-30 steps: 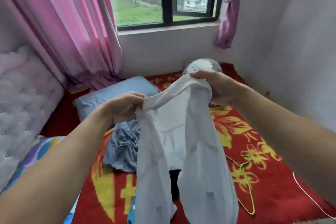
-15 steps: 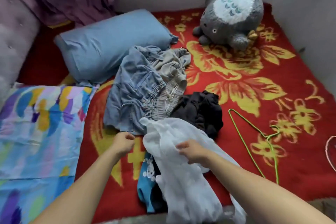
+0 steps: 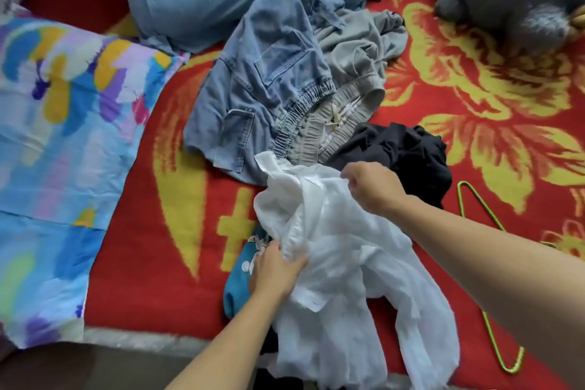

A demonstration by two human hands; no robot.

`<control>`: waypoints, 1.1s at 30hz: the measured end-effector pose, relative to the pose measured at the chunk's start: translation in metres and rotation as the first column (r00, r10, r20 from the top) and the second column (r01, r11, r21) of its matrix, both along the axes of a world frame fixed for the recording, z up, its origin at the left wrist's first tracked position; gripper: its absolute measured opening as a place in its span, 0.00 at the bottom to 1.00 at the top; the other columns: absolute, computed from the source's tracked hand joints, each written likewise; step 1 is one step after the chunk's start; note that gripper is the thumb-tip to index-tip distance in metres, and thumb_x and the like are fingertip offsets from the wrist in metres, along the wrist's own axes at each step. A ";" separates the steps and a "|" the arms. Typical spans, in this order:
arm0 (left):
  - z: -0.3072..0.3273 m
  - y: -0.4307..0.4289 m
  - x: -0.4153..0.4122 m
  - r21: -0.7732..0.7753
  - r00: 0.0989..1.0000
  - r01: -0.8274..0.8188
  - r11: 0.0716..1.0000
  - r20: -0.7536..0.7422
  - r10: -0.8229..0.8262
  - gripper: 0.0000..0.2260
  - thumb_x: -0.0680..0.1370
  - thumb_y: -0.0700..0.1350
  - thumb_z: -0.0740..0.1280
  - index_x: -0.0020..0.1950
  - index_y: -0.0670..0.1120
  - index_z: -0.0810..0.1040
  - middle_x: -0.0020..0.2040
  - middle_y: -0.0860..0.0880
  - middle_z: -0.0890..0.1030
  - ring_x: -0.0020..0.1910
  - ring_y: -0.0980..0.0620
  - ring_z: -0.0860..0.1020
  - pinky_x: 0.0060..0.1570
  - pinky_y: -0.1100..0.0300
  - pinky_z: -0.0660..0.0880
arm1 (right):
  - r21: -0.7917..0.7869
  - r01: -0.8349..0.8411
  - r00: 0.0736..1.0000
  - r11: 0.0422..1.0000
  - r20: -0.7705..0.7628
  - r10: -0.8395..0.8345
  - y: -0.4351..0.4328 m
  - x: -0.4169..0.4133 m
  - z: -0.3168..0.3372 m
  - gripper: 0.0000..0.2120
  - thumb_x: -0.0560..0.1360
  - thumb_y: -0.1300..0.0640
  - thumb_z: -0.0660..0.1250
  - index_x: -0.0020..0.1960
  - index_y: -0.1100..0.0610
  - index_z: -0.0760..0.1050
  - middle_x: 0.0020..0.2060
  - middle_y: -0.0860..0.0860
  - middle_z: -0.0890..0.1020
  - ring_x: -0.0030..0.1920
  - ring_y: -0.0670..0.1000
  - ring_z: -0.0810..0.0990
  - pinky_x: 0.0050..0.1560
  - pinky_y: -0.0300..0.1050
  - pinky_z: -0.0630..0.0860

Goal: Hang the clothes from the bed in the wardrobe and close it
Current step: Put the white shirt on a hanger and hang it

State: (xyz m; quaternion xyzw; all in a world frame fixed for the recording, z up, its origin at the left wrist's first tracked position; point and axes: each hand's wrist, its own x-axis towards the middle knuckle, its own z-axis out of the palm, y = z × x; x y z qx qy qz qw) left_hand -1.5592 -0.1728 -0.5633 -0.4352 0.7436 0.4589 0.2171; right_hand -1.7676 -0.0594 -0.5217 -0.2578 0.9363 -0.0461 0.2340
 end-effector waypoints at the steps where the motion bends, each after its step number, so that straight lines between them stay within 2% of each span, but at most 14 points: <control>1: -0.007 0.006 0.002 -0.032 1.000 0.000 0.999 0.014 0.001 0.12 0.70 0.58 0.69 0.40 0.51 0.75 0.41 0.51 0.79 0.43 0.47 0.77 0.39 0.55 0.73 | -0.039 -0.077 0.997 0.996 -0.027 0.076 -0.016 -0.003 -0.007 0.18 0.76 0.60 0.58 0.63 0.48 0.76 0.61 0.51 0.79 0.61 0.57 0.76 0.53 0.49 0.72; 3: -0.018 0.011 0.007 -0.127 1.000 0.006 0.992 0.028 -0.003 0.12 0.74 0.51 0.66 0.32 0.50 0.71 0.37 0.50 0.76 0.39 0.47 0.74 0.34 0.56 0.69 | -0.094 -0.248 0.968 0.964 -0.062 0.243 -0.053 -0.006 -0.021 0.23 0.76 0.63 0.57 0.68 0.47 0.71 0.63 0.51 0.76 0.63 0.56 0.72 0.49 0.49 0.71; 5: -0.019 0.009 0.015 -0.200 1.000 -0.023 0.980 -0.025 0.019 0.13 0.74 0.45 0.66 0.31 0.50 0.66 0.37 0.51 0.72 0.39 0.48 0.70 0.33 0.57 0.63 | -0.082 -0.433 0.900 0.898 -0.082 0.427 -0.088 -0.002 -0.036 0.28 0.76 0.65 0.56 0.72 0.45 0.65 0.68 0.51 0.70 0.65 0.56 0.68 0.46 0.48 0.69; 7: -0.016 0.002 0.024 -0.226 0.993 -0.091 0.970 -0.097 0.070 0.13 0.71 0.41 0.67 0.32 0.48 0.65 0.35 0.51 0.70 0.37 0.49 0.69 0.31 0.60 0.59 | 0.019 -0.580 0.813 0.814 -0.047 0.581 -0.108 0.004 -0.053 0.27 0.77 0.62 0.59 0.72 0.42 0.65 0.72 0.52 0.63 0.69 0.56 0.63 0.51 0.51 0.72; 9: -0.010 -0.007 0.035 -0.219 0.973 -0.204 0.954 -0.153 0.173 0.12 0.70 0.39 0.67 0.33 0.45 0.64 0.30 0.51 0.67 0.31 0.51 0.65 0.30 0.58 0.58 | 0.137 -0.651 0.754 0.746 0.002 0.657 -0.111 0.004 -0.068 0.20 0.76 0.57 0.65 0.66 0.43 0.73 0.71 0.52 0.65 0.69 0.57 0.63 0.60 0.52 0.72; 12: 0.005 -0.024 0.048 -0.207 0.919 -0.352 0.913 -0.260 0.295 0.09 0.71 0.34 0.64 0.35 0.42 0.65 0.28 0.50 0.65 0.28 0.52 0.62 0.29 0.58 0.58 | 0.088 -0.543 0.836 0.835 -0.033 0.547 -0.086 -0.007 -0.069 0.14 0.76 0.48 0.66 0.59 0.51 0.79 0.64 0.53 0.72 0.66 0.56 0.66 0.58 0.53 0.73; 16: 0.037 -0.041 0.052 -0.195 0.862 -0.449 0.872 -0.353 0.364 0.07 0.73 0.32 0.60 0.40 0.43 0.70 0.30 0.47 0.71 0.29 0.49 0.66 0.29 0.55 0.63 | -0.143 -0.473 0.873 0.870 -0.207 0.441 -0.043 -0.023 -0.024 0.13 0.78 0.48 0.65 0.51 0.56 0.82 0.71 0.56 0.70 0.73 0.58 0.64 0.60 0.58 0.70; 18: 0.062 -0.047 0.047 -0.251 0.868 -0.418 0.873 -0.395 0.302 0.08 0.74 0.32 0.60 0.42 0.44 0.72 0.33 0.49 0.74 0.32 0.47 0.69 0.32 0.54 0.64 | -0.228 -0.464 0.870 0.856 -0.302 0.391 -0.031 -0.024 0.005 0.10 0.78 0.50 0.65 0.47 0.56 0.80 0.73 0.56 0.68 0.74 0.59 0.63 0.59 0.58 0.69; 20: 0.090 -0.053 0.041 -0.354 0.877 -0.372 0.858 -0.437 0.200 0.07 0.75 0.34 0.61 0.44 0.45 0.73 0.35 0.50 0.75 0.37 0.45 0.72 0.36 0.53 0.65 | -0.301 -0.391 0.904 0.870 -0.303 0.302 -0.025 -0.020 0.036 0.08 0.78 0.52 0.63 0.51 0.55 0.77 0.67 0.56 0.74 0.69 0.58 0.70 0.56 0.54 0.68; 23: 0.131 -0.061 0.040 -0.456 0.880 -0.281 0.845 -0.473 0.038 0.04 0.76 0.41 0.64 0.44 0.47 0.77 0.36 0.47 0.79 0.39 0.42 0.75 0.36 0.51 0.70 | -0.502 -0.127 0.984 0.855 -0.172 0.045 -0.016 -0.005 0.088 0.08 0.79 0.57 0.61 0.53 0.58 0.76 0.47 0.59 0.82 0.48 0.60 0.79 0.43 0.47 0.65; 26: 0.165 -0.065 0.052 -0.590 0.873 -0.146 0.794 -0.455 -0.178 0.07 0.75 0.43 0.63 0.44 0.47 0.81 0.38 0.43 0.80 0.39 0.38 0.77 0.36 0.50 0.71 | -0.612 0.070 0.993 0.788 -0.034 -0.115 0.002 0.023 0.134 0.09 0.76 0.61 0.60 0.53 0.59 0.78 0.45 0.56 0.83 0.43 0.54 0.78 0.42 0.43 0.67; 28: 0.187 -0.065 0.064 -0.631 0.847 -0.127 0.765 -0.471 -0.248 0.10 0.73 0.44 0.60 0.45 0.46 0.81 0.41 0.43 0.79 0.41 0.38 0.77 0.37 0.50 0.71 | -0.629 0.130 0.987 0.766 0.005 -0.163 0.015 0.044 0.161 0.09 0.75 0.62 0.60 0.50 0.61 0.78 0.44 0.56 0.83 0.45 0.54 0.78 0.43 0.46 0.71; 30: 0.210 -0.065 0.079 -0.628 0.820 -0.144 0.765 -0.508 -0.263 0.10 0.73 0.44 0.59 0.42 0.44 0.79 0.41 0.42 0.78 0.41 0.38 0.76 0.38 0.50 0.70 | -0.633 0.142 0.983 0.761 0.000 -0.183 0.032 0.070 0.188 0.08 0.75 0.58 0.61 0.46 0.62 0.76 0.40 0.56 0.81 0.44 0.57 0.79 0.44 0.50 0.72; 33: 0.246 -0.065 0.110 -0.573 0.798 -0.174 0.801 -0.559 -0.227 0.09 0.77 0.40 0.62 0.36 0.43 0.73 0.36 0.40 0.77 0.39 0.38 0.75 0.37 0.50 0.68 | -0.577 0.021 0.992 0.817 -0.090 -0.090 0.068 0.123 0.235 0.21 0.69 0.32 0.64 0.48 0.49 0.75 0.38 0.51 0.80 0.40 0.54 0.78 0.41 0.48 0.72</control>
